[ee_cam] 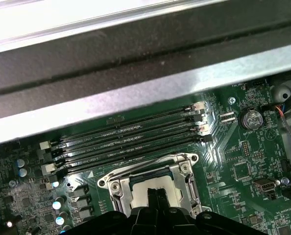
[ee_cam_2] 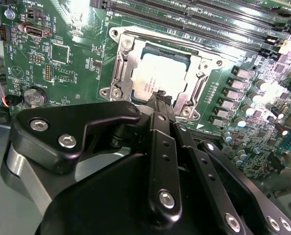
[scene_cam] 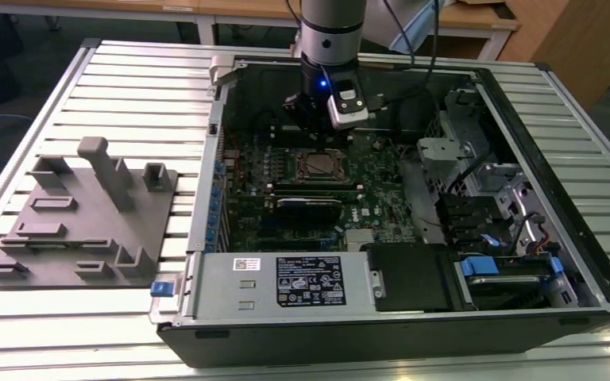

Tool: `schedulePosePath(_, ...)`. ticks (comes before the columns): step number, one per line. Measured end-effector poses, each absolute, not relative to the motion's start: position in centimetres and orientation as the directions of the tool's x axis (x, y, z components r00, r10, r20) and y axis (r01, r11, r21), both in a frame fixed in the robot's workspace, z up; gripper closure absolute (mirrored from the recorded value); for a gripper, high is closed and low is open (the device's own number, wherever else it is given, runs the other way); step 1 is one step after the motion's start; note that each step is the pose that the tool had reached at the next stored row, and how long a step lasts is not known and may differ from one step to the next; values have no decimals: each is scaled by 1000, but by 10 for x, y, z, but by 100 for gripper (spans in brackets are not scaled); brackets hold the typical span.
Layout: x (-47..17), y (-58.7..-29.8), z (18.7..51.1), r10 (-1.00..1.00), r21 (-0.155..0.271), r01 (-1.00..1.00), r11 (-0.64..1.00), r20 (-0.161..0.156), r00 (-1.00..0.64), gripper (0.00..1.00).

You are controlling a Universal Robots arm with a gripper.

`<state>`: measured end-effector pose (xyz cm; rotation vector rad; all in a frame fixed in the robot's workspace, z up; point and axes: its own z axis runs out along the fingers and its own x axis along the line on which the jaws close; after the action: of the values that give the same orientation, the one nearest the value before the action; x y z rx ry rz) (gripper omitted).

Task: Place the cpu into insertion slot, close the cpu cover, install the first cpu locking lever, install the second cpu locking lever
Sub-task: 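Install the first cpu locking lever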

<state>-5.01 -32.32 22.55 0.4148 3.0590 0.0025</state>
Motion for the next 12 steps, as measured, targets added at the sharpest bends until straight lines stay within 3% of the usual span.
schedulePosePath(12,-50,-326,225,265,9,265,964,-54,-963,89)
